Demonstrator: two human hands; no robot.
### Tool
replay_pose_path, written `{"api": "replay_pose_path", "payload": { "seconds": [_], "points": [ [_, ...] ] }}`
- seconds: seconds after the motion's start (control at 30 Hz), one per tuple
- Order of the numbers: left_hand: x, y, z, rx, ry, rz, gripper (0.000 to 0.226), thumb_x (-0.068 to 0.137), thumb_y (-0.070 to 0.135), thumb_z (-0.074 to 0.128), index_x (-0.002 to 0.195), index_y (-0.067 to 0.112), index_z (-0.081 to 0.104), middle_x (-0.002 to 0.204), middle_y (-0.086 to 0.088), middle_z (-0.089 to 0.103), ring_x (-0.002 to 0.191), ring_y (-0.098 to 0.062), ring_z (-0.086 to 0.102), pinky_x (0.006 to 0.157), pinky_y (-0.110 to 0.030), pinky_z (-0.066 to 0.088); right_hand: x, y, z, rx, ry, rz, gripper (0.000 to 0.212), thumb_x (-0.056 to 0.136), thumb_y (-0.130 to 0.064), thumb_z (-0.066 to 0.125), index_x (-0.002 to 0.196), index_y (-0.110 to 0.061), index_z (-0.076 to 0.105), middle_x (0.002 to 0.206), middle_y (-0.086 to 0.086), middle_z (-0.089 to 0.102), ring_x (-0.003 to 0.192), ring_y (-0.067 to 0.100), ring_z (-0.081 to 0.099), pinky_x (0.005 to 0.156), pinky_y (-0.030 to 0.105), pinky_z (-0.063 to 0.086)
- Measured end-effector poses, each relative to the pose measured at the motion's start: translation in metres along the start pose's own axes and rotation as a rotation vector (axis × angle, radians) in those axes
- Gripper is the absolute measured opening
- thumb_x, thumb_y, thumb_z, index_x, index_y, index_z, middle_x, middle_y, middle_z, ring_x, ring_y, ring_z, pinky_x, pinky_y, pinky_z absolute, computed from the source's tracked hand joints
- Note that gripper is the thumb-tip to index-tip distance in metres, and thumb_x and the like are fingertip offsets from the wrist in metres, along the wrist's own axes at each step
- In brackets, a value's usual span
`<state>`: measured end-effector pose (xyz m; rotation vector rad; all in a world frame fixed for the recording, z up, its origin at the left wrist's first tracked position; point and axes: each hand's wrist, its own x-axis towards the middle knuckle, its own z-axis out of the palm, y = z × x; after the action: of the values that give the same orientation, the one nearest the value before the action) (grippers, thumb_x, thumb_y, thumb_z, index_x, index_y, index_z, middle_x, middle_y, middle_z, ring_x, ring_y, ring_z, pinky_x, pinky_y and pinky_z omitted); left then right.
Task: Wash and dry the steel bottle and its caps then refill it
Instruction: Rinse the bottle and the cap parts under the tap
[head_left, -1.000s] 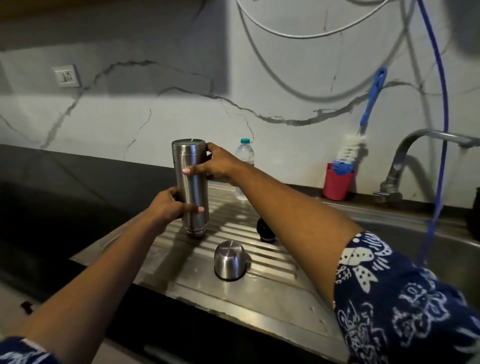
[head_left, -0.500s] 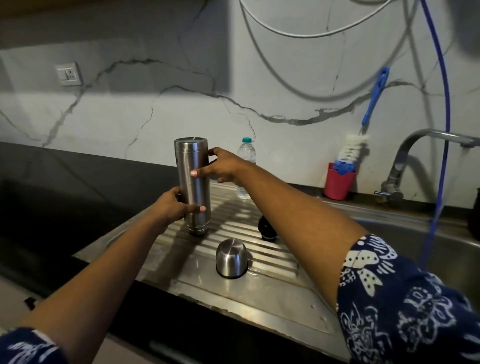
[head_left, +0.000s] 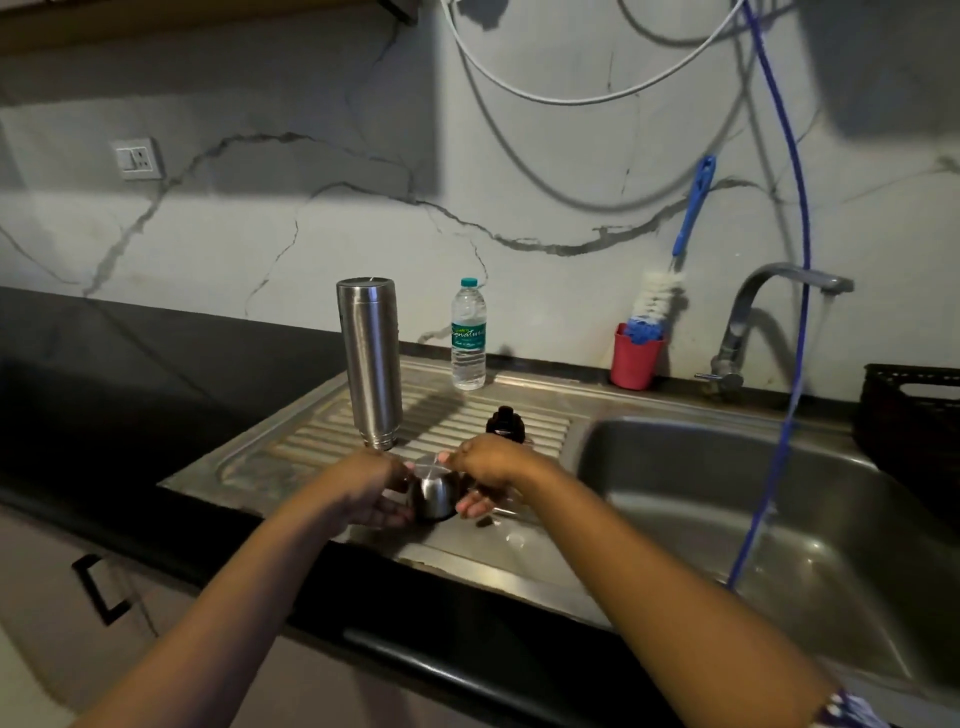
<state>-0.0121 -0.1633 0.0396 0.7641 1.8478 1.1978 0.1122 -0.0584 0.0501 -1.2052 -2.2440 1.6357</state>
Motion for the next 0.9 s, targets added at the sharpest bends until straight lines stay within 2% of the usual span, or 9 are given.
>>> {"api": "replay_pose_path", "payload": {
  "seconds": [0.07,0.13,0.27,0.37,0.5,0.6,0.7,0.8,0.9],
  "points": [
    [-0.005,0.004,0.015,-0.087,0.045,0.051,0.013,0.095,0.009,0.051,0.102,0.01,0.061,0.094,-0.014,0.064,0.066,-0.026,0.062,0.048,-0.025,0.055,-0.014,0.0,-0.003,0.048,0.06,-0.052,0.02,0.097,-0.029,0.051,0.088,-0.01,0.051,0.079,0.012,0.054,0.055,0.02,0.056,0.051,0.029,0.054],
    [-0.015,0.012,0.028,-0.2,0.09,0.135,0.012,0.096,0.01,0.052,0.098,0.013,0.063,0.089,-0.011,0.064,0.065,-0.024,0.059,0.049,-0.025,0.054,-0.023,0.001,-0.012,0.133,0.128,-0.1,0.02,0.095,-0.034,0.053,0.094,-0.014,0.051,0.087,0.007,0.055,0.07,0.022,0.059,0.046,0.024,0.053],
    [-0.031,0.033,0.072,-0.311,0.136,0.397,0.008,0.095,0.011,0.055,0.093,0.015,0.061,0.084,-0.007,0.065,0.073,-0.019,0.061,0.058,-0.028,0.05,-0.045,0.014,-0.044,0.401,0.299,-0.219,0.025,0.086,-0.033,0.066,0.095,-0.022,0.045,0.105,0.007,0.058,0.099,0.023,0.06,0.076,0.037,0.057],
    [-0.023,0.049,0.126,-0.386,0.075,0.514,0.007,0.09,0.007,0.061,0.088,0.013,0.058,0.08,-0.007,0.064,0.073,-0.018,0.061,0.061,-0.028,0.051,-0.069,0.043,-0.087,0.528,0.427,-0.307,0.038,0.083,-0.018,0.07,0.109,-0.014,0.044,0.103,0.006,0.057,0.1,0.021,0.059,0.087,0.038,0.051],
    [0.01,0.069,0.213,-0.615,-0.187,0.302,0.016,0.087,0.005,0.064,0.099,0.012,0.055,0.08,-0.005,0.067,0.069,-0.014,0.066,0.057,-0.023,0.054,-0.084,0.103,-0.154,0.627,0.585,-0.31,0.046,0.076,-0.006,0.075,0.109,-0.016,0.044,0.109,0.01,0.06,0.097,0.021,0.058,0.074,0.026,0.049],
    [0.033,0.077,0.278,-0.609,-0.405,0.16,0.008,0.09,0.007,0.059,0.097,0.012,0.061,0.084,-0.004,0.068,0.072,-0.013,0.067,0.065,-0.022,0.053,-0.089,0.148,-0.201,0.721,0.657,-0.283,0.046,0.076,0.004,0.069,0.111,-0.013,0.044,0.102,0.008,0.059,0.088,0.018,0.057,0.074,0.027,0.045],
    [0.05,0.079,0.334,-0.561,-0.456,0.195,0.016,0.088,-0.001,0.06,0.101,0.008,0.062,0.09,-0.01,0.066,0.073,-0.015,0.064,0.065,-0.022,0.054,-0.093,0.188,-0.24,0.629,0.679,-0.211,0.041,0.076,0.01,0.067,0.104,-0.013,0.048,0.098,0.006,0.061,0.084,0.016,0.058,0.073,0.028,0.046],
    [0.062,0.077,0.372,-0.523,-0.45,0.249,0.031,0.084,-0.01,0.062,0.112,0.002,0.058,0.095,-0.015,0.066,0.077,-0.019,0.063,0.061,-0.019,0.055,-0.087,0.219,-0.262,0.612,0.704,-0.183,0.046,0.072,0.016,0.067,0.11,-0.004,0.05,0.101,0.013,0.063,0.086,0.022,0.061,0.079,0.03,0.051],
    [0.078,0.068,0.393,-0.5,-0.469,0.301,0.037,0.083,-0.011,0.063,0.117,0.0,0.055,0.103,-0.018,0.066,0.084,-0.019,0.065,0.062,-0.018,0.054,-0.079,0.236,-0.266,0.645,0.755,-0.227,0.049,0.071,0.016,0.068,0.108,-0.009,0.047,0.101,0.007,0.062,0.092,0.019,0.06,0.072,0.02,0.055]
  ]
}}
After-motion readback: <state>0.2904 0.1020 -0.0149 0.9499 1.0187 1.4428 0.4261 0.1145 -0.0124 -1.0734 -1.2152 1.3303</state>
